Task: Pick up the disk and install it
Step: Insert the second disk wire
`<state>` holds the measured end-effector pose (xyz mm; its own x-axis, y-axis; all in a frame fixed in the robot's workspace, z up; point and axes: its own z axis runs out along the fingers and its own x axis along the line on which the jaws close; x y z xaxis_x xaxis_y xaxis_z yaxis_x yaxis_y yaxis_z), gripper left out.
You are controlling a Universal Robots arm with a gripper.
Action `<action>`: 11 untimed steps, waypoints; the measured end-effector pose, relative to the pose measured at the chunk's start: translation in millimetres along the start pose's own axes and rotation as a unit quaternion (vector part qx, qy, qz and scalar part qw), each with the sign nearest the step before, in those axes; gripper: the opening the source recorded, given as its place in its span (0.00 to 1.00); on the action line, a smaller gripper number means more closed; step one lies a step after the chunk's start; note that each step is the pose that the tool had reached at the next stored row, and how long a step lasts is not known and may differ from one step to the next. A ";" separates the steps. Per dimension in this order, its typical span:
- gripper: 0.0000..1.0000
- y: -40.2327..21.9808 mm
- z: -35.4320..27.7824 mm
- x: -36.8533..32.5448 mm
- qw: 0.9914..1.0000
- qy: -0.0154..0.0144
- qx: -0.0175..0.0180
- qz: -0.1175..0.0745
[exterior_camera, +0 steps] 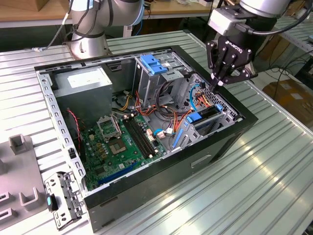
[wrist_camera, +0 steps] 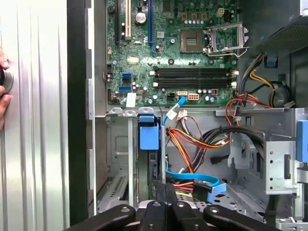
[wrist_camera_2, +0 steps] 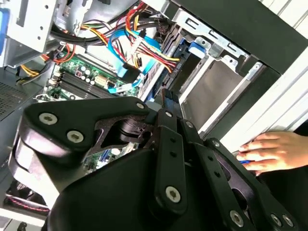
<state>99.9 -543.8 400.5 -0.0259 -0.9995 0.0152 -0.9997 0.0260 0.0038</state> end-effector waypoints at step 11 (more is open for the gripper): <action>0.11 0.5 -3.7 -19.7 1.000 0.003 -0.006 0.000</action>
<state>99.9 -524.1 403.9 -0.0257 -0.9995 0.0209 -0.9995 0.0260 0.0157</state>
